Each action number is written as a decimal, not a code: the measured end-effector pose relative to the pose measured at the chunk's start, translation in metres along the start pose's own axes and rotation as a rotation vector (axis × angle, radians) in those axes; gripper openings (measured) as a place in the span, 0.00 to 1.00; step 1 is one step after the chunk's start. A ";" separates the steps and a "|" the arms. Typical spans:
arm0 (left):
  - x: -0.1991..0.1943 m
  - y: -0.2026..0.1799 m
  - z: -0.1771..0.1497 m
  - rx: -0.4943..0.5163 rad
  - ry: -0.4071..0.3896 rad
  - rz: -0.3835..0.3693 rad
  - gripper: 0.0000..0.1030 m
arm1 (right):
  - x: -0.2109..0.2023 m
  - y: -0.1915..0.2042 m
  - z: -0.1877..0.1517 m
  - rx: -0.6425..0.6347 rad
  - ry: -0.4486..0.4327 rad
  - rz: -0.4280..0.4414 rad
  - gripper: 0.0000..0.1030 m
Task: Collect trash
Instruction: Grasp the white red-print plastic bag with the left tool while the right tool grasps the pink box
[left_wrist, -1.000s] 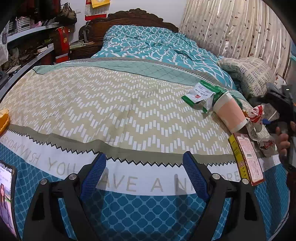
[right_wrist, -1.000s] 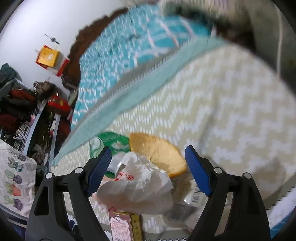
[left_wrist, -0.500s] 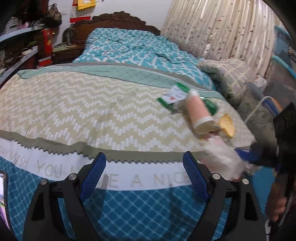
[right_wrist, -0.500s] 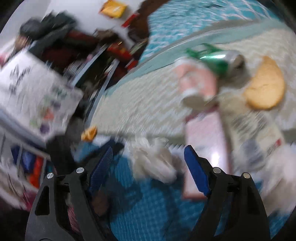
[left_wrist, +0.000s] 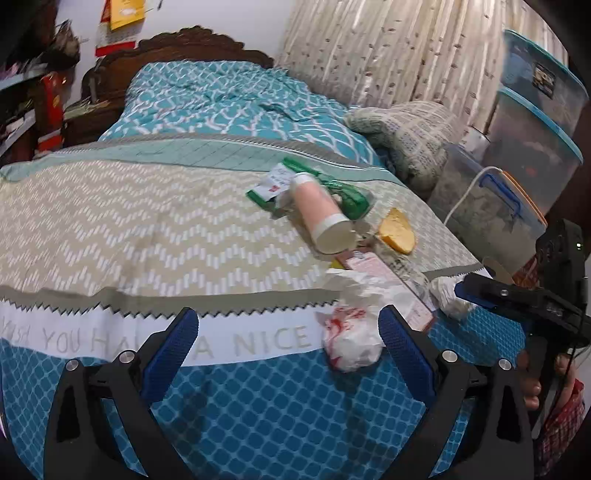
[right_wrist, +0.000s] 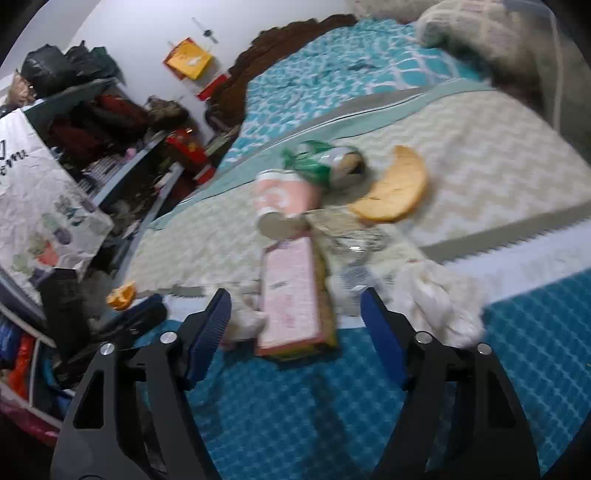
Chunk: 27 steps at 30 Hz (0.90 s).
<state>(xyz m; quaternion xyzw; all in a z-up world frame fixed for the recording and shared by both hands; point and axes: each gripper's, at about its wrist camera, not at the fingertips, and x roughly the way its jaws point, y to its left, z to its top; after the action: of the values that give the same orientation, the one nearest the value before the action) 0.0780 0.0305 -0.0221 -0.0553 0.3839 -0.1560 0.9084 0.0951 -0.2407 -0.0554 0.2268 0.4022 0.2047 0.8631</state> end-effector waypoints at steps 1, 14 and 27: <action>0.001 -0.004 0.001 0.013 0.003 -0.005 0.91 | -0.005 -0.005 0.000 0.004 -0.022 -0.027 0.67; 0.062 -0.037 0.000 0.062 0.137 -0.037 0.79 | -0.059 -0.045 -0.008 0.100 -0.180 -0.165 0.66; 0.039 0.002 -0.008 -0.030 0.136 -0.044 0.40 | 0.033 0.057 -0.036 -0.322 0.058 -0.196 0.77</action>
<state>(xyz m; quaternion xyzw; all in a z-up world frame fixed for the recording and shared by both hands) 0.0980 0.0200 -0.0546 -0.0667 0.4459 -0.1735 0.8756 0.0766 -0.1688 -0.0643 0.0393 0.4091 0.1878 0.8921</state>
